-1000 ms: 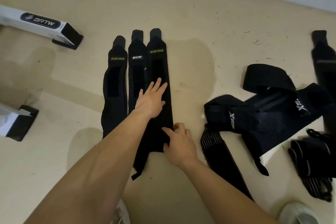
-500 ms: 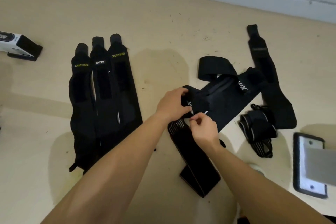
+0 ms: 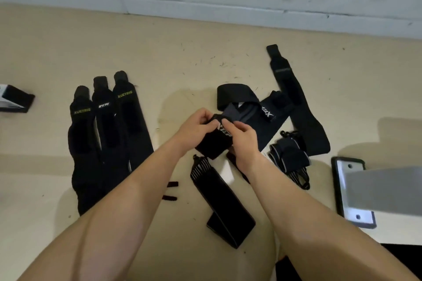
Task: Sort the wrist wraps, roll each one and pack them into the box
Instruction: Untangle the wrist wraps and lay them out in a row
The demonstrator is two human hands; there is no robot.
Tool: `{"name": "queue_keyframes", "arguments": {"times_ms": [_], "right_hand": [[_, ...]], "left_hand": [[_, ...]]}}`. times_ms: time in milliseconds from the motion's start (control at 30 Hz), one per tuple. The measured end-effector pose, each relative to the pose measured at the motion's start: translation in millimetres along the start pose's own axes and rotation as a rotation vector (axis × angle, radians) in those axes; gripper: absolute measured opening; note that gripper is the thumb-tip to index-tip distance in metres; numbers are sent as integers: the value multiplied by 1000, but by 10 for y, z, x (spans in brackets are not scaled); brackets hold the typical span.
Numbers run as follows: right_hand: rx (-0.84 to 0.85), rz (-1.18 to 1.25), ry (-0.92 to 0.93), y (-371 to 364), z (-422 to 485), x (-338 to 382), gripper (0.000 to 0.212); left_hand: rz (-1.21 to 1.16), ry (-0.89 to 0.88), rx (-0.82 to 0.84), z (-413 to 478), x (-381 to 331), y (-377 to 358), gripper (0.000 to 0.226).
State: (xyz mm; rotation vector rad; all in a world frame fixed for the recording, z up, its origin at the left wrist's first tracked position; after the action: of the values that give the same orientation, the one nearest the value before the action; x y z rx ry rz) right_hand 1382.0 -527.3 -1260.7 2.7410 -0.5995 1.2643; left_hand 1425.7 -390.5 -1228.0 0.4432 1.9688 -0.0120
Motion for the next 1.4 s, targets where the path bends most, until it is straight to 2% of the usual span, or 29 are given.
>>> {"name": "queue_keyframes", "arguments": {"times_ms": [133,200,267,333,400,500,567,633,733,800,867,1000,1133,1200,1300,1400], "right_hand": [[102,57,63,-104,-157,677,43],[155,15,98,-164,-291,887,35],[189,-59,167,-210,-420,1037,33],[202,-68,238,-225,-518,1149,30],[192,-59,288,-195,-576,1189,24],[189,-119,340,-138,-639,1167,15],[173,-158,302,-31,-579,1055,15],[88,-222,229,216,-368,876,23],[-91,-488,220,712,45,723,27],[-138,-754,260,949,313,752,33],[-159,-1049,304,1080,574,856,49],[-40,-1628,437,943,1082,997,76],[108,-2060,547,687,1437,980,87],[123,-2194,626,610,1531,937,84],[64,-2283,791,550,1524,933,63],[80,-2328,752,687,1474,963,34]], "left_hand": [[-183,36,-20,-145,-404,121,15],[-274,3,41,-252,-584,94,21],[-241,-74,44,-362,-725,86,28],[-183,-144,-52,-445,-819,136,29],[-181,-179,-168,-521,-846,191,19],[-217,-156,-267,-592,-782,197,12],[-256,-99,-307,-596,-653,188,12],[-277,-32,-327,-562,-484,170,13],[-290,42,-313,-460,-240,82,16],[-302,85,-317,-349,-89,26,18],[-298,116,-316,-185,39,-21,19],[-299,172,-291,176,246,-98,23],[-295,244,-263,411,462,-138,22],[-298,279,-263,471,561,-148,21],[-281,315,-259,497,624,-163,18],[-280,325,-272,480,567,-139,17]]}}
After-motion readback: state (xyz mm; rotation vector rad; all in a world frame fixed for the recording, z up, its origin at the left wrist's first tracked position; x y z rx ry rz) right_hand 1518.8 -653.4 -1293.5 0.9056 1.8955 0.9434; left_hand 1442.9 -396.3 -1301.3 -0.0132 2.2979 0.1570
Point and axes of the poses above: each hand's wrist, its own z-axis towards the middle knuckle, its own y-axis out of the back of the hand, x = y × z, the point moved 9 cm from there along z, towards the middle knuckle, and after that the axes turned 2 degrees about -x, right-handed, at the moved point
